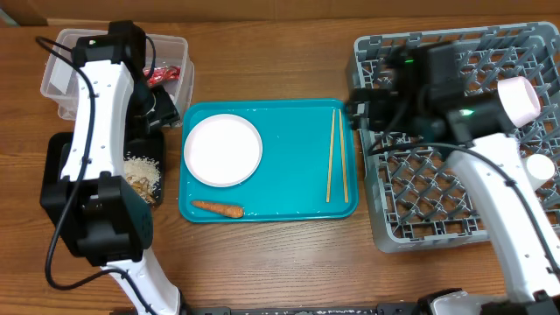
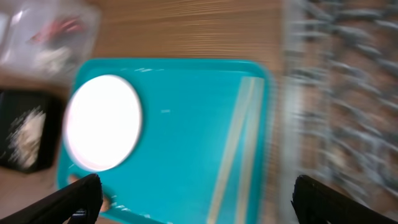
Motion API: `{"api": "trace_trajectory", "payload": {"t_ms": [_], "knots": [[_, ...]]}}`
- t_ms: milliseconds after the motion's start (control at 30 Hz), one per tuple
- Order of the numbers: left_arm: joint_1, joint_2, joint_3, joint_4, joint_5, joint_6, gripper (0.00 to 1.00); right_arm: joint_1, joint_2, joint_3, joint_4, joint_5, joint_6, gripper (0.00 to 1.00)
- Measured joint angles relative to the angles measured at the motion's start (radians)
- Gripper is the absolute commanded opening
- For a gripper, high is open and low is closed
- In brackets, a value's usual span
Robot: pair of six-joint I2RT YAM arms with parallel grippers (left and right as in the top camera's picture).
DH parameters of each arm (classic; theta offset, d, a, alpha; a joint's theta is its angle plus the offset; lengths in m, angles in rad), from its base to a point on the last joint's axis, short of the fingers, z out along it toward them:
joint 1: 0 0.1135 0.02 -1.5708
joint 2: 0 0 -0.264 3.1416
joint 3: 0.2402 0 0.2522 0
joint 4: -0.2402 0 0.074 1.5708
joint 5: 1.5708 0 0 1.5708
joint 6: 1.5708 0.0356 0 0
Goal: Sort waste into correct bins and load items into the dishwasher
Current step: 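Grasp the pink plate rim with the right gripper and lift it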
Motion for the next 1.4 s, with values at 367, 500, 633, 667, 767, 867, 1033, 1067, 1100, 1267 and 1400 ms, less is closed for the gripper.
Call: {"api": "trace_trajectory", "payload": {"t_ms": [367, 500, 633, 667, 767, 867, 1033, 1067, 1100, 1267, 1400], "knots": [[0.030, -0.278, -0.030, -0.135, -0.013, 0.000, 0.66, 0.337, 0.281, 0.001, 0.310, 0.087, 0.098, 1.00], [0.030, -0.404, -0.132, -0.114, -0.029, 0.000, 0.68, 0.371, 0.396, 0.001, 0.412, 0.116, 0.153, 1.00], [0.030, -0.522, -0.253, -0.051, -0.035, 0.000, 0.68, 0.377, 0.477, 0.001, 0.486, 0.142, 0.204, 0.93], [0.030, -0.549, -0.283, -0.031, -0.037, 0.000, 0.68, 0.377, 0.494, 0.001, 0.499, 0.150, 0.217, 0.91], [0.030, -0.610, -0.360, 0.005, -0.038, 0.000, 0.70, 0.378, 0.542, 0.001, 0.526, 0.157, 0.254, 0.88], [0.030, -0.625, -0.408, 0.025, -0.038, 0.000, 0.70, 0.387, 0.585, 0.001, 0.529, 0.160, 0.283, 0.84], [0.030, -0.625, -0.454, 0.049, -0.038, 0.000, 0.70, 0.420, 0.628, 0.001, 0.526, 0.167, 0.299, 0.75], [0.030, -0.625, -0.458, 0.053, -0.038, 0.000, 0.70, 0.427, 0.631, 0.001, 0.523, 0.167, 0.303, 0.72], [0.030, -0.625, -0.463, 0.056, -0.038, 0.000, 0.70, 0.435, 0.636, 0.001, 0.518, 0.168, 0.304, 0.68], [0.030, -0.625, -0.470, 0.066, -0.038, 0.000, 0.72, 0.464, 0.638, 0.002, 0.487, 0.200, 0.311, 0.44], [0.030, -0.625, -0.470, 0.070, -0.038, 0.000, 0.72, 0.473, 0.639, 0.002, 0.447, 0.233, 0.314, 0.24]]}}
